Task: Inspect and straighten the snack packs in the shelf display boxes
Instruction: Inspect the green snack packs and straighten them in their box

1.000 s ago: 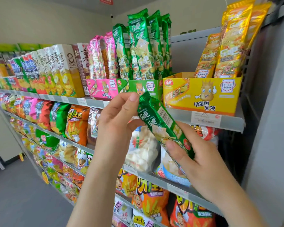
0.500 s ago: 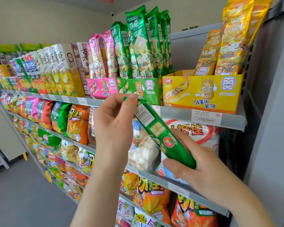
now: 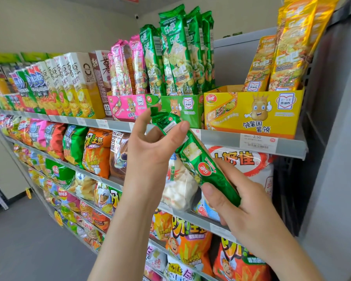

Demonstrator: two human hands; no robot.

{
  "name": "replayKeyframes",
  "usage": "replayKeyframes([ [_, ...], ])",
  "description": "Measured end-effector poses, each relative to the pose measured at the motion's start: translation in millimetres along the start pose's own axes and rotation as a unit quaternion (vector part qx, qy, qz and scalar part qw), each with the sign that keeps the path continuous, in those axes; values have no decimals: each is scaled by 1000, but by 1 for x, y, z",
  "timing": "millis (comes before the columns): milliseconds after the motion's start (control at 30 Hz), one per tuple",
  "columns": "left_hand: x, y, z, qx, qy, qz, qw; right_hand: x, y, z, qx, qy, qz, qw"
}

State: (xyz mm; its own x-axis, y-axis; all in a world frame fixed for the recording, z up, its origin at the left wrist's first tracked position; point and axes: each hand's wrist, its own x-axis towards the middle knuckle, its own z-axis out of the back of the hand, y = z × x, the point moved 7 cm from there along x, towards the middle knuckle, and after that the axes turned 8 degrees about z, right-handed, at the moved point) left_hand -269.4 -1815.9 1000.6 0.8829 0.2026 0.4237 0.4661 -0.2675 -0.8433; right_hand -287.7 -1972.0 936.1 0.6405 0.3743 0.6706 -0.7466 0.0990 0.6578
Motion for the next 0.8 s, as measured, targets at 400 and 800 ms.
replayKeyframes([
  [400,-14,17,-13,12,57,47,997,2,1,-2,-13,-70,-23,997],
  [800,-32,25,-22,130,75,38,988,2,-10,-1,87,-78,-65,991],
])
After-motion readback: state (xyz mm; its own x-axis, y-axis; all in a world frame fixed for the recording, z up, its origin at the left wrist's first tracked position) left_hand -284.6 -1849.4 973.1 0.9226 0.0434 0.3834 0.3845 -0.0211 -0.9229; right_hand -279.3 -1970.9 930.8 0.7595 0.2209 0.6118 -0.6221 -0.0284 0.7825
